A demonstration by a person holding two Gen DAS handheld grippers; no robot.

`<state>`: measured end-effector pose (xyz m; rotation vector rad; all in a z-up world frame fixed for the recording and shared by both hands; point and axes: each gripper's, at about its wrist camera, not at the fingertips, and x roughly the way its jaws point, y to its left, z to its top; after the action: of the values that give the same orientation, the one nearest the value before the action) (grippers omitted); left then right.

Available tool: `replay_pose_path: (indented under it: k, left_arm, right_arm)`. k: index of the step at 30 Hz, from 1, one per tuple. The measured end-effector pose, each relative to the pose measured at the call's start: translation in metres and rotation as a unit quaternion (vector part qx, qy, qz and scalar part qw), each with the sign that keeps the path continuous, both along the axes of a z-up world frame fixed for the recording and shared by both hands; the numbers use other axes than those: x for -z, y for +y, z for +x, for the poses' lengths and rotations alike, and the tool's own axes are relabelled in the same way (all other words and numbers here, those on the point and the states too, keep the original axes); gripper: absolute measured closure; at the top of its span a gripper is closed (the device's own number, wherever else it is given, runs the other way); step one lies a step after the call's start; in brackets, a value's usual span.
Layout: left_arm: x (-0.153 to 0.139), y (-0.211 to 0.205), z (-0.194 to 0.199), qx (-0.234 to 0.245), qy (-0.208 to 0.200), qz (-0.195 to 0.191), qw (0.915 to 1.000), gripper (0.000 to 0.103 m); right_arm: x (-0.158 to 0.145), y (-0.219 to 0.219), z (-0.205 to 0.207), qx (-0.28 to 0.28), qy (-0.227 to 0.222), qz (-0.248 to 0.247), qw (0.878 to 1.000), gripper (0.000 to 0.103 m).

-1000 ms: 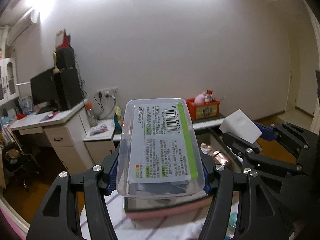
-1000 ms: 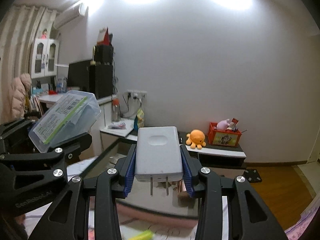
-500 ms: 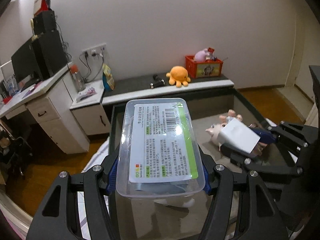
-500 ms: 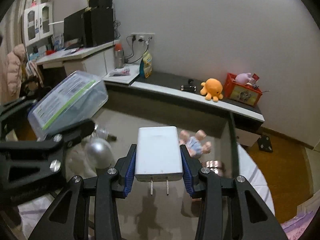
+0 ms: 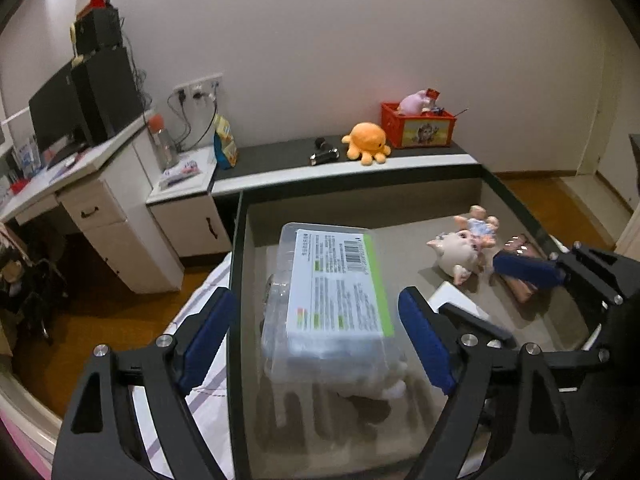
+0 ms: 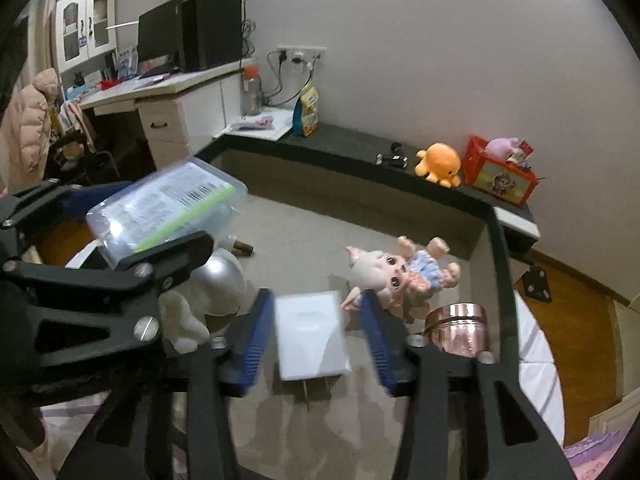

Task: Organize rigid objects
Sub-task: 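Open both tools to drop the case and charger into the box, then withdraw both tools from the box back toward the remaining items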

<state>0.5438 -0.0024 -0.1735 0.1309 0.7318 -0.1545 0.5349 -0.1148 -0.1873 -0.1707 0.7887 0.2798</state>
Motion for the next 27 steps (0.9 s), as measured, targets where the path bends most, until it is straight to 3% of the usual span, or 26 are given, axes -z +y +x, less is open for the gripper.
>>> replay_pose_path:
  k: [3, 4, 12, 19, 23, 27]
  left_arm:
    - [-0.015, 0.007, -0.021, -0.010, -0.021, -0.005, 0.9997, 0.007]
    - [-0.020, 0.011, -0.027, -0.014, -0.029, -0.008, 0.9995, 0.002]
    - [-0.068, 0.032, -0.117, -0.039, -0.112, -0.031, 0.9925, 0.000]
    - [-0.100, 0.030, -0.228, -0.053, -0.203, -0.030, 0.9772, 0.000]
    - [-0.105, 0.021, -0.271, -0.051, -0.227, -0.027, 0.9723, 0.000]
    - [-0.100, 0.015, -0.306, -0.040, -0.227, -0.023, 0.9729, 0.000]
  right_arm:
    - [-0.012, -0.003, -0.014, 0.008, -0.015, 0.006, 1.000, 0.023]
    - [-0.017, -0.004, -0.019, 0.010, -0.021, 0.007, 1.000, 0.022]
    - [-0.073, -0.022, -0.101, 0.029, -0.104, 0.041, 0.993, 0.020]
    - [-0.114, -0.029, -0.204, 0.044, -0.204, 0.057, 0.976, 0.018]
    - [-0.123, -0.031, -0.254, 0.059, -0.243, 0.058, 0.967, 0.016]
    - [-0.126, -0.038, -0.296, 0.077, -0.270, 0.059, 0.958, 0.016]
